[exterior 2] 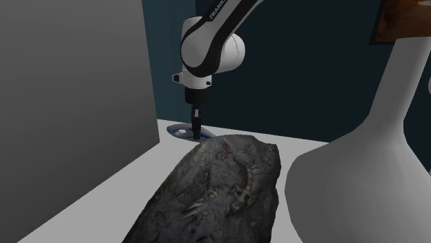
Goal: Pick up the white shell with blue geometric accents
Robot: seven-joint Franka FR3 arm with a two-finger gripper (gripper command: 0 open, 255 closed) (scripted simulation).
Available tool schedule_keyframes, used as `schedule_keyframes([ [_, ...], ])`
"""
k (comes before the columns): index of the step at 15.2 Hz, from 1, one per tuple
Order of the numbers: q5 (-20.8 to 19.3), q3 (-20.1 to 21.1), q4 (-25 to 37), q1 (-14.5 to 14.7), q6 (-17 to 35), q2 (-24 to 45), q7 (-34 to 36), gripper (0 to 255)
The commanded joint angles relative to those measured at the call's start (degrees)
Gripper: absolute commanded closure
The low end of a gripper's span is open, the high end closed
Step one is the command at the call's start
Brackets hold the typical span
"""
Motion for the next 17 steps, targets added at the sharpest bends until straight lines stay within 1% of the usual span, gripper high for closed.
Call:
schedule_keyframes([
  [1, 0.00, 0.00, -0.01, 0.00, 0.00, 0.01, 0.00, 255],
  [5, 0.07, 0.04, 0.25, -0.04, -0.08, 0.20, -0.03, 255],
  [17, -3.06, -1.29, 2.57, 1.03, -7.96, -5.72, 1.87, 255],
])
